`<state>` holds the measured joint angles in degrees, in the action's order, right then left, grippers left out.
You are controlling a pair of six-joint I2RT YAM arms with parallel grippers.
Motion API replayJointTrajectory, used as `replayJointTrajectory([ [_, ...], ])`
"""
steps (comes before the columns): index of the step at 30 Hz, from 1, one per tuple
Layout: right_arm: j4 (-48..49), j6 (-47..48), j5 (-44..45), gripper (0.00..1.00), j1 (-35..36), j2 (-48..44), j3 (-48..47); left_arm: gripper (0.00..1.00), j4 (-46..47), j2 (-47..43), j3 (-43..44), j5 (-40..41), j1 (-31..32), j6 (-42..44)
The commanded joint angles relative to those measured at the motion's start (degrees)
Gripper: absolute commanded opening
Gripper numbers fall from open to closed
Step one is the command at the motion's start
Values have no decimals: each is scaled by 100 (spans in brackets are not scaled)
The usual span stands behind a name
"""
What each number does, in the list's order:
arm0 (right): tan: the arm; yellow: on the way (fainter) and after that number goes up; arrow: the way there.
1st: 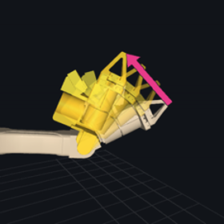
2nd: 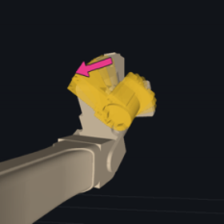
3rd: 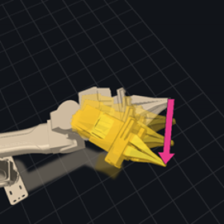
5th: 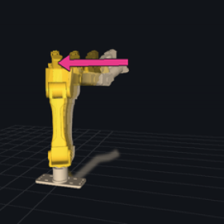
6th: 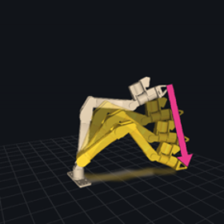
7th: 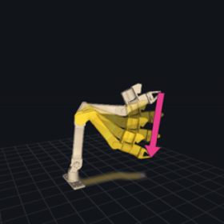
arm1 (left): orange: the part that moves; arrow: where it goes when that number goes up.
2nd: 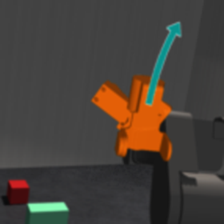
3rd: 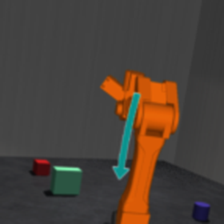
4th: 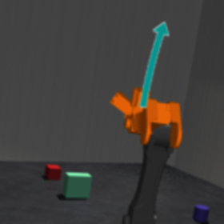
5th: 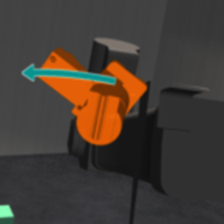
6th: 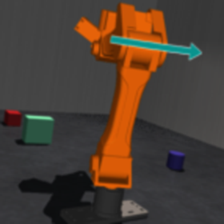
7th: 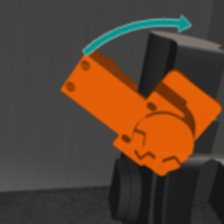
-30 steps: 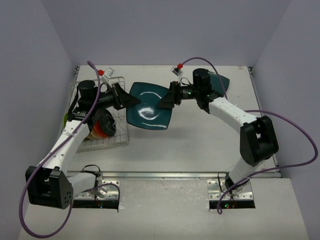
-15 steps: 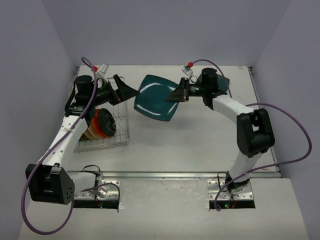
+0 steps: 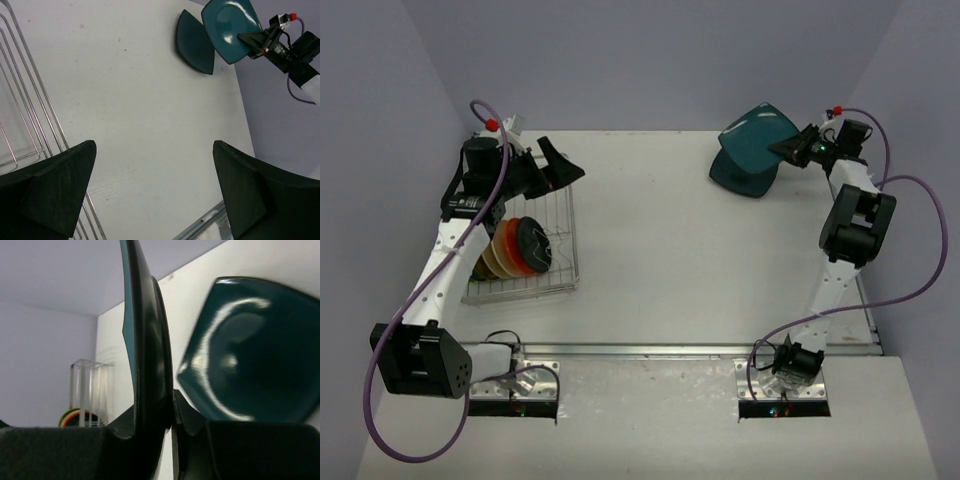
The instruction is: Unload the plates from the dish rack
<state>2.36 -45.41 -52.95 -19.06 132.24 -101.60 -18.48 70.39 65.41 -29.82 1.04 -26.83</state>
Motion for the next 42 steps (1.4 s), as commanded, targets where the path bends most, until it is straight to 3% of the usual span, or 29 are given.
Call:
replayJointTrajectory([
  [1, -562, 927, -626, 0, -279, 242, -920, 100, 64, -65, 47, 156, -42, 156],
  [13, -925, 1470, -1377, 0, -451, 1029, -1493, 100, -132, -118, 19, 221, -104, 365],
  [24, -1055, 1664, -1163, 1, -427, 1411, -1582, 100, -156, -175, -156, 196, -104, 393],
  [27, -1196, 1853, -1032, 8, -396, 1489, -1635, 100, -130, -166, -195, 170, -104, 380],
  [31, -1428, 2051, -692, 28, -324, 1506, -1721, 100, -147, -157, -204, 177, -104, 390],
  [36, -1829, 2487, -80, 40, -277, 1470, -1920, 100, -138, -157, -227, 138, -104, 401],
  [42, -2343, 2987, 1000, 66, -274, 1346, -2135, 100, -109, -157, -277, 94, -104, 380],
])
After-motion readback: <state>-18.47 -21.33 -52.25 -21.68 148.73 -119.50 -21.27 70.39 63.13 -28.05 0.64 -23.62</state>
